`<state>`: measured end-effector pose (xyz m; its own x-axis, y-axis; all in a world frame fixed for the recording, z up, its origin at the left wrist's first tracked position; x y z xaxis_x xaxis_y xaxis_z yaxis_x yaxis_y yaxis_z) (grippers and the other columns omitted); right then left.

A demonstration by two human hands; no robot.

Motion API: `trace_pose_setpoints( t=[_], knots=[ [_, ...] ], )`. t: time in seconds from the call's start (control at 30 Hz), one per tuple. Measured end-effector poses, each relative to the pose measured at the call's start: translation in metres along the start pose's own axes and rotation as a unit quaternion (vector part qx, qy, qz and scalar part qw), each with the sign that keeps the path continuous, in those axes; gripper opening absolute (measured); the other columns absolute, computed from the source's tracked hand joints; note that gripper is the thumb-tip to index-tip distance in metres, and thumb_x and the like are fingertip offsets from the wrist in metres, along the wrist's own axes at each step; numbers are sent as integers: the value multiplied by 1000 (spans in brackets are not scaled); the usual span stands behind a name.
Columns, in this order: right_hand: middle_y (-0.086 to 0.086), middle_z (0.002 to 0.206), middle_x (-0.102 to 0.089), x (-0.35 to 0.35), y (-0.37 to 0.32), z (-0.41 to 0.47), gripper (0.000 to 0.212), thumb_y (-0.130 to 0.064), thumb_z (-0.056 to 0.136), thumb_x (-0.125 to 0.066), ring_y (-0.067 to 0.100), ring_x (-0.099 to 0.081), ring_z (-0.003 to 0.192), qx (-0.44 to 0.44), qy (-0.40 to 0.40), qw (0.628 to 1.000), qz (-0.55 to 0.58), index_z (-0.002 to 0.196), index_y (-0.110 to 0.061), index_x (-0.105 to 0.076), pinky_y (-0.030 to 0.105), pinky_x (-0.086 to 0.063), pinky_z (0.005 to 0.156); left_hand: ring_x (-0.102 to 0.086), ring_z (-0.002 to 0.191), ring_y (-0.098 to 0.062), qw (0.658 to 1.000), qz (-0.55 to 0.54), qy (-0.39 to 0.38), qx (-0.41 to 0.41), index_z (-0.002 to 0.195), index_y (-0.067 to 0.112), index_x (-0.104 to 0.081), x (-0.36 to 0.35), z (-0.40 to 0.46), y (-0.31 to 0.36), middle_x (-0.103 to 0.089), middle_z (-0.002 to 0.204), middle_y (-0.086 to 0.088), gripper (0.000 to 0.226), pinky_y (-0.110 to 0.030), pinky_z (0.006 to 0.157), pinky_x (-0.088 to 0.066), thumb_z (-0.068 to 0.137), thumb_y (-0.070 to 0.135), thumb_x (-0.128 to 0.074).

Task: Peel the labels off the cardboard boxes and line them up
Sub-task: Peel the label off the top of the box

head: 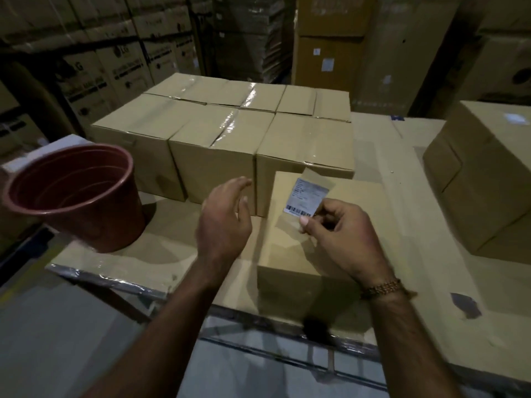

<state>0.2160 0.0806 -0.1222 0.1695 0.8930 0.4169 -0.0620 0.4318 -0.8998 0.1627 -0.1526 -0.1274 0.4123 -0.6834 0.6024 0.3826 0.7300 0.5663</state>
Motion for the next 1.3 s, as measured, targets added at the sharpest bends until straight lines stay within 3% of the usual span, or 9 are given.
trace_pose_setpoints(
  t=[0.17, 0.3, 0.43, 0.6, 0.77, 0.83, 0.97, 1.1, 1.3],
  knots=[
    [-9, 90, -82, -75, -37, 4, 31, -21, 97, -78, 7, -78, 89, -7, -52, 997, 61, 128, -19, -74, 39, -64, 87, -60, 126, -13, 999, 1, 27, 18, 135, 22, -66, 58, -1, -60, -67, 134, 7, 40, -37, 106, -50, 97, 9, -63],
    [2, 84, -82, -141, -65, 9, 23, -15, 98, -77, 15, -73, 79, 12, -97, 991, 96, 121, -17, -76, 42, -62, 86, -63, 123, -16, 998, 5, 57, 23, 133, 19, -68, 110, 7, -102, -69, 131, 4, 40, -40, 104, -51, 94, 8, -63],
    [2, 84, -80, -199, -87, 17, 11, -18, 103, -71, 12, -68, 72, 17, -116, 988, 103, 111, -16, -76, 28, -57, 71, -62, 123, -16, 996, 19, 80, 28, 134, 17, -67, 155, 14, -132, -69, 132, 3, 39, -43, 104, -50, 96, 9, -63],
    [-5, 81, -79, -264, -118, 37, 16, -14, 106, -65, -2, -68, 67, 9, -147, 982, 123, 119, -21, -73, 12, -49, 59, -61, 120, -16, 988, 48, 141, 42, 132, 16, -68, 210, 26, -160, -70, 129, 4, 39, -35, 103, -49, 94, 5, -64],
    [-12, 98, -80, -327, -138, 71, 13, -24, 103, -70, -2, -72, 81, 28, -168, 983, 71, 114, -24, -78, 17, -55, 70, -57, 126, -15, 978, 105, 160, 84, 135, 17, -66, 242, 49, -203, -68, 133, 3, 36, -23, 107, -35, 99, 14, -62],
    [-10, 92, -79, -348, -138, 90, 7, -27, 100, -74, 5, -71, 80, 22, -155, 986, 56, 102, -23, -79, 23, -57, 69, -56, 128, -13, 974, 122, 164, 93, 135, 19, -65, 248, 60, -225, -67, 134, 4, 35, -21, 111, -32, 101, 17, -61],
    [-4, 75, -77, -388, -139, 127, 19, -25, 92, -85, 10, -71, 68, 5, -137, 989, 48, 104, -21, -72, 30, -54, 63, -57, 126, -13, 970, 143, 164, 105, 133, 20, -66, 255, 83, -272, -68, 132, 3, 33, -46, 111, -47, 101, 17, -61],
    [-3, 74, -79, -419, -145, 153, 30, -20, 83, -91, 15, -78, 72, 1, -115, 992, 46, 98, -22, -65, 41, -64, 72, -59, 125, -20, 969, 182, 129, 106, 134, 18, -66, 256, 102, -310, -68, 134, 1, 35, -45, 108, -46, 99, 17, -61],
    [-13, 63, -72, -447, -163, 175, 25, -30, 79, -95, 0, -68, 58, 24, -63, 996, -64, 80, -26, -70, 22, -53, 56, -57, 127, -25, 969, 181, 90, 140, 136, 18, -66, 253, 112, -357, -67, 135, -2, 38, -52, 109, -45, 98, 19, -63]
  ],
)
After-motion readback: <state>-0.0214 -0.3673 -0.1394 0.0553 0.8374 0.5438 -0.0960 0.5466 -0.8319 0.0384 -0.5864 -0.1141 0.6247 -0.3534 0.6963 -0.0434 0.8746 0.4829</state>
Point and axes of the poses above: each hand's wrist, its own z-axis towards the middle knuckle, its own x-axis out of the back of the hand, y = z × x, the point moved 8 cm from there along z, towards the middle knuckle
